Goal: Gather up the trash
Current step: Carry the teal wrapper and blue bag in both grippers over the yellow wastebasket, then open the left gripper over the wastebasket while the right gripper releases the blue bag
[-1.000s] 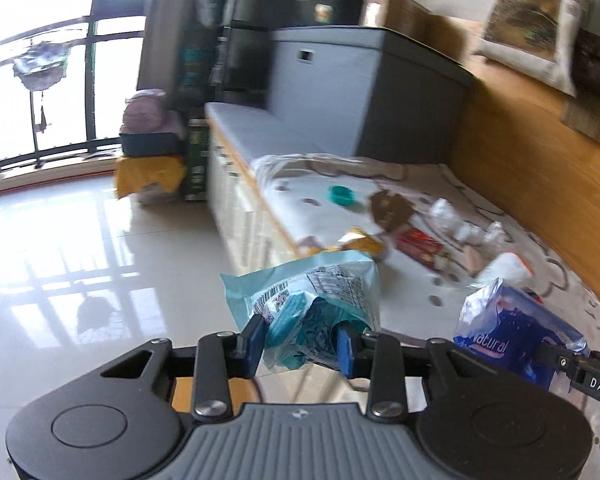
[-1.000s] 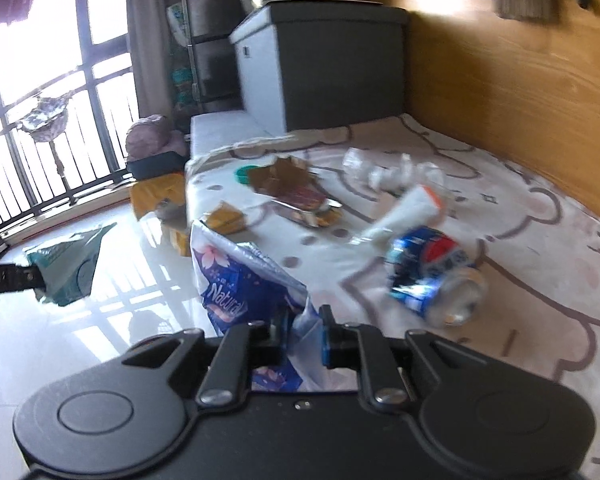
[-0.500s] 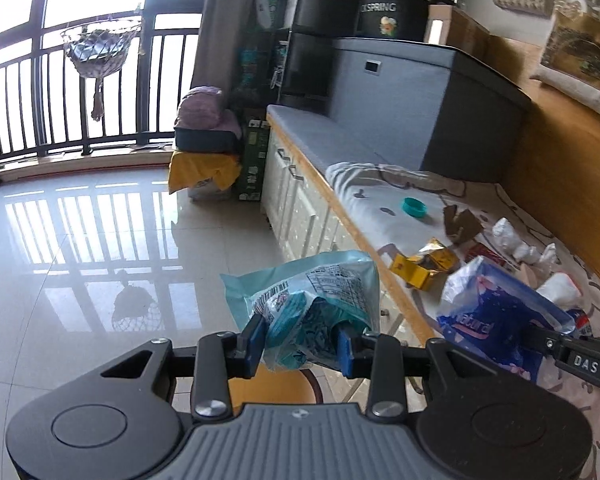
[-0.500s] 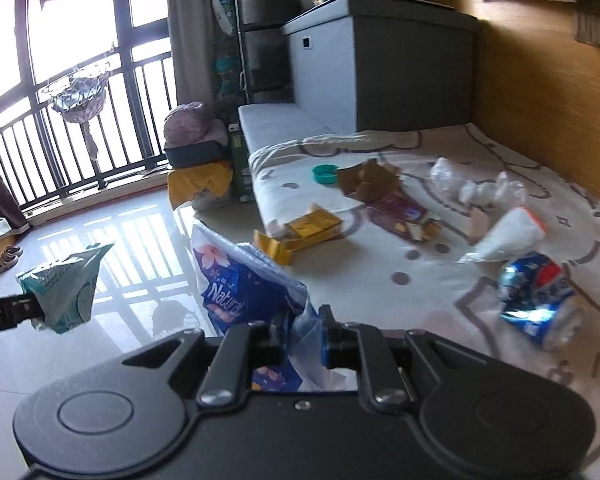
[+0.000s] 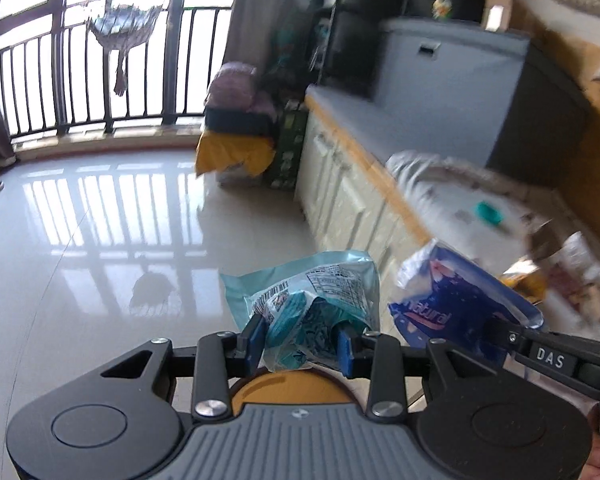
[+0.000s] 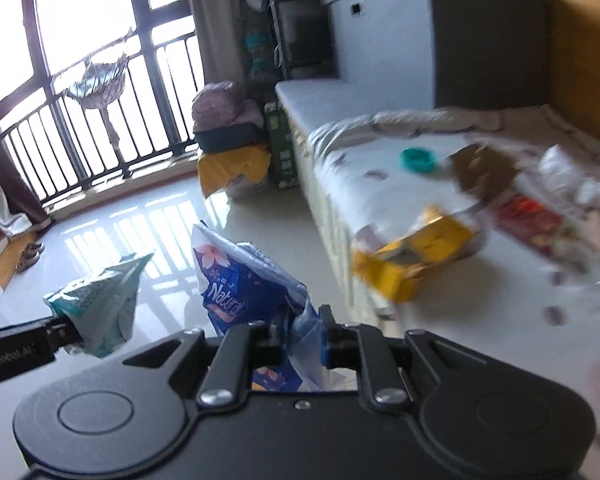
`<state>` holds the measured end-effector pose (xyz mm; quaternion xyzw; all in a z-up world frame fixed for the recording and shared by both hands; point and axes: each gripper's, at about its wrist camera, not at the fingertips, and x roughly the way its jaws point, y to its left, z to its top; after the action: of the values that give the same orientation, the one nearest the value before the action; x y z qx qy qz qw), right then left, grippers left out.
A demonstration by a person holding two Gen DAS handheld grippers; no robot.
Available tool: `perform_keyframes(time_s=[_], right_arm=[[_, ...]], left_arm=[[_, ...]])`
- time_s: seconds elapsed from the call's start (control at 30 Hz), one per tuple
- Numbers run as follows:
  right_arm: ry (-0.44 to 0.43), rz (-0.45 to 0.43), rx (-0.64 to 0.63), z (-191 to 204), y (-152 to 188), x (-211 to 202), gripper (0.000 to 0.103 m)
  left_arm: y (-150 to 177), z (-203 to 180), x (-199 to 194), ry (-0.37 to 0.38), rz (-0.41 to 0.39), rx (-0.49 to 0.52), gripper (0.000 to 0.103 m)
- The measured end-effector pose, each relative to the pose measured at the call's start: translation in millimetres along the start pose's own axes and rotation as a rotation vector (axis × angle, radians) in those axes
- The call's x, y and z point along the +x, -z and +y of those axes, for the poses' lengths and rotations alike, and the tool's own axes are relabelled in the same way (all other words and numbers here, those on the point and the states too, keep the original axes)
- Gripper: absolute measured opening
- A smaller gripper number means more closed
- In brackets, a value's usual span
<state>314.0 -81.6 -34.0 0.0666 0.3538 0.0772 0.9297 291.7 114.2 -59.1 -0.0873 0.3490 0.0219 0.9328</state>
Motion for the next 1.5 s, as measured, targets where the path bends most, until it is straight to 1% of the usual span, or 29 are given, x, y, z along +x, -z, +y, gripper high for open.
perform_keyframes(time_s=[0.13, 0.27, 0.33, 0.47, 0.57, 0.63, 0.73, 0.9, 1.0, 1.13, 1.23, 1.3, 1.4, 1.5], right_arm=[[-0.013, 0.074, -0.001, 12, 21, 53, 0.015], [0.002, 0.167, 0.016, 12, 49, 103, 0.015], [0.015, 0.209, 0.023, 9, 64, 124, 0.015], [0.034, 0.290, 0.066, -5, 93, 155, 0.015], [0.040, 0.353, 0.068, -11, 113, 174, 0.015], [0.051, 0.383, 0.051, -13, 122, 184, 0.015], [0.053, 0.420, 0.066, -21, 129, 196, 0.015], [0.061, 0.439, 0.056, -22, 131, 210, 0.015], [0.058, 0.419, 0.056, -22, 128, 216, 0.015], [-0.003, 0.422, 0.091, -17, 126, 224, 0.016], [-0.037, 0.428, 0.104, -15, 129, 226, 0.016], [-0.047, 0.434, 0.118, -16, 128, 227, 0.016], [-0.058, 0.437, 0.117, -14, 128, 228, 0.016], [-0.068, 0.446, 0.116, -12, 130, 230, 0.016]], left_arm=[[22, 18, 47, -0.036, 0.092, -0.005, 0.038], [46, 29, 89, -0.060, 0.174, -0.003, 0.038], [56, 33, 108, -0.059, 0.211, -0.006, 0.038], [83, 34, 141, -0.056, 0.279, -0.004, 0.038], [103, 31, 159, -0.053, 0.325, 0.007, 0.038], [114, 30, 169, -0.056, 0.351, 0.011, 0.038], [125, 29, 181, -0.059, 0.378, 0.006, 0.038], [132, 30, 206, -0.078, 0.407, -0.012, 0.038], [130, 27, 218, -0.092, 0.407, -0.012, 0.038], [128, 28, 225, -0.091, 0.409, -0.021, 0.038], [129, 27, 227, -0.076, 0.419, -0.019, 0.039], [129, 27, 227, -0.049, 0.421, -0.031, 0.039], [130, 25, 226, -0.022, 0.426, -0.022, 0.040], [134, 23, 224, -0.022, 0.433, -0.015, 0.042]])
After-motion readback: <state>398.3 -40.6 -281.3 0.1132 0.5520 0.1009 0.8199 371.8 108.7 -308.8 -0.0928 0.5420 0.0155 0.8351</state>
